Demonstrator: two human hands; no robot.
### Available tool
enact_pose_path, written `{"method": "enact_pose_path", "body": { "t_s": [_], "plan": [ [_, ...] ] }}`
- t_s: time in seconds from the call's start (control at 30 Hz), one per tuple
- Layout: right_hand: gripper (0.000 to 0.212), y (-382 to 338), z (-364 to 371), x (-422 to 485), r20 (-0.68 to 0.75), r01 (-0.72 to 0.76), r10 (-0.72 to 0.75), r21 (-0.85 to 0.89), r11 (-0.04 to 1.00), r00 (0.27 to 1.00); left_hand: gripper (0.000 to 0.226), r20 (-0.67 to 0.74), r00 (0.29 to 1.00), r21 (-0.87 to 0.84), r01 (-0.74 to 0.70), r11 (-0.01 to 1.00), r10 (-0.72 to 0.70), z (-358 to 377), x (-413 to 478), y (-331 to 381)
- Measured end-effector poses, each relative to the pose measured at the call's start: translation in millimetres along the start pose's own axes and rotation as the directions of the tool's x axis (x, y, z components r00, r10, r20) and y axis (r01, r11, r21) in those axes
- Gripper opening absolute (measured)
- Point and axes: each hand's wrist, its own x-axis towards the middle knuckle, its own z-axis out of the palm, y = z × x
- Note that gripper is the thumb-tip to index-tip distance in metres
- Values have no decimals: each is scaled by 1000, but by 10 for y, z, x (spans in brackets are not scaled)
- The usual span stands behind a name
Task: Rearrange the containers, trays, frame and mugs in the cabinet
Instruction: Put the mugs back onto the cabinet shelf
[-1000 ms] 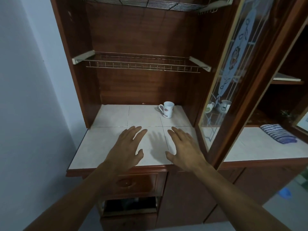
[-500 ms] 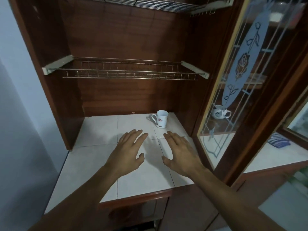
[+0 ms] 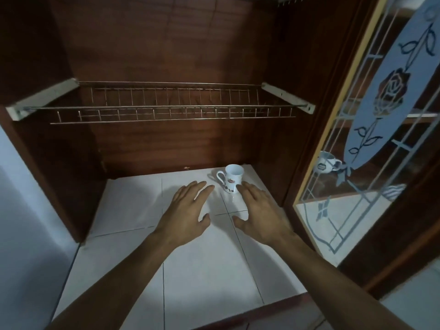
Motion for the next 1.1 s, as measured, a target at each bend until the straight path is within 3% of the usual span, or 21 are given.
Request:
{"method": "enact_pose_path", "body": {
  "t_s": [0.2, 0.57, 0.7, 1.1],
  "plan": [
    [84, 66, 127, 361, -28, -62, 67, 143, 988, 997, 71, -12, 1000, -36, 2, 999, -3, 121, 371, -206],
    [84, 317, 310, 972, -55, -201, 215, 191, 961, 975, 66, -14, 994, -122, -112, 986, 111, 417, 1131, -589],
    [85, 442, 388, 1188, -59, -236, 262, 277, 931, 963, 69, 16, 997, -196, -77, 978, 82, 551, 1387, -682],
    [102, 787, 774, 1511, 98, -311, 301, 467, 828, 949, 60, 3, 996, -329, -82, 941, 88, 1024, 1914, -615]
  ]
}}
